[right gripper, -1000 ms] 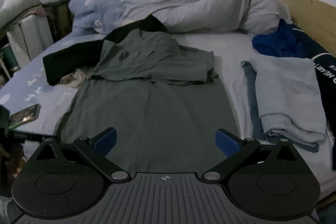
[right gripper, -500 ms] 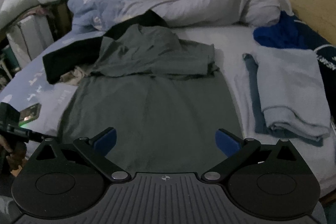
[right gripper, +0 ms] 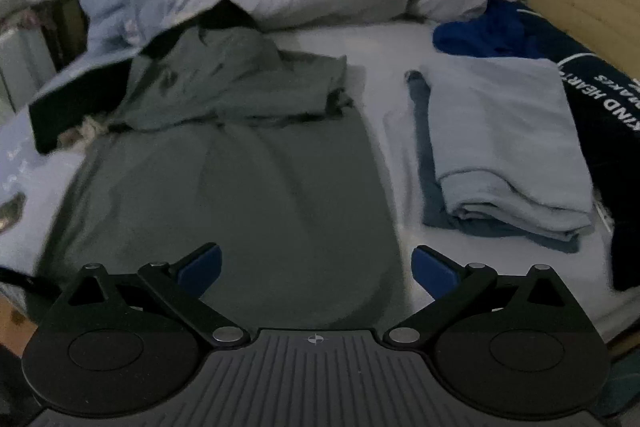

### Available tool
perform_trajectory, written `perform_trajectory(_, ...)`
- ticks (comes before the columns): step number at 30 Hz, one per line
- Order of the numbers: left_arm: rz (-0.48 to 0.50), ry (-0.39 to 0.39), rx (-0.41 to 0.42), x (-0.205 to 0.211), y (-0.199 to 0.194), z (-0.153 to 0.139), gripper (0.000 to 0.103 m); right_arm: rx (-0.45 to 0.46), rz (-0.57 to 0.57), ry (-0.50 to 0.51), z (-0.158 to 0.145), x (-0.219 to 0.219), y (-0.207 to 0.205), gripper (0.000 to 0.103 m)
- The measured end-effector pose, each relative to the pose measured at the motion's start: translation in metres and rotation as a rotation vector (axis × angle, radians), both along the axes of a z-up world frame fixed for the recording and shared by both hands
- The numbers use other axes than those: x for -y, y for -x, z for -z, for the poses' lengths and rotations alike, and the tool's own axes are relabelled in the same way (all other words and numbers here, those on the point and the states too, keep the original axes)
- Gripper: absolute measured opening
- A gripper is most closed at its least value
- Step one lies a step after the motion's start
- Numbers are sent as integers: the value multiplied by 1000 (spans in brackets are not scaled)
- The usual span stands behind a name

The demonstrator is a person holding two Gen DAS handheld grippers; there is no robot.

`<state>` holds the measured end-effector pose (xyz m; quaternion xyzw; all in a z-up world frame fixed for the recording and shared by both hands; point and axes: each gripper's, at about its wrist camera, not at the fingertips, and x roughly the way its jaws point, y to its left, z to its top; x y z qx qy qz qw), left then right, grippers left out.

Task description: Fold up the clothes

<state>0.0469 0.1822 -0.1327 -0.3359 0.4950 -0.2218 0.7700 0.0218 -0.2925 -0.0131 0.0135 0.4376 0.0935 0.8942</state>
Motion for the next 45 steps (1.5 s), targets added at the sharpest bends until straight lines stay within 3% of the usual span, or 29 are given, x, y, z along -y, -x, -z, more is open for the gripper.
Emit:
perform_trajectory(8, -78, 26, 24, 2, 8, -28, 7, -118, 48, 16, 39, 23, -14, 101)
perform_trajectory(19, -124, -11, 26, -2, 6, -57, 7, -279, 91, 13, 93, 50, -31, 100)
perform_trajectory(21, -134, -10, 18, -7, 8, -59, 7, -290, 61, -2, 99, 46, -32, 95)
perform_trajectory(23, -143, -18, 8, -8, 8, -59, 7, -287, 23, -2, 102, 39, -32, 75)
perform_trajectory(24, -147, -22, 2, -8, 8, -59, 7, -285, 4, -2, 104, 36, -32, 70)
perform_trajectory(27, -152, -37, -9, -6, 8, -58, 7, -295, -25, 41, 111, 27, -32, 65)
perform_trajectory(28, -154, -41, -12, -6, 8, -57, 7, -296, -30, 37, 109, 27, -32, 55)
perform_trajectory(29, -159, -45, -13, -6, 8, -57, 7, -298, -34, 33, 107, 26, -32, 25)
perform_trajectory(30, -164, -46, -14, -6, 9, -58, 7, -297, -27, 43, 102, 26, -31, 7)
perform_trajectory(31, -170, -44, -14, -7, 11, -60, 7, -297, -20, 52, 98, 25, -31, 3)
perform_trajectory(45, -214, -61, 91, -10, 39, -120, 7, -62, -74, -93, -46, 39, 34, 3)
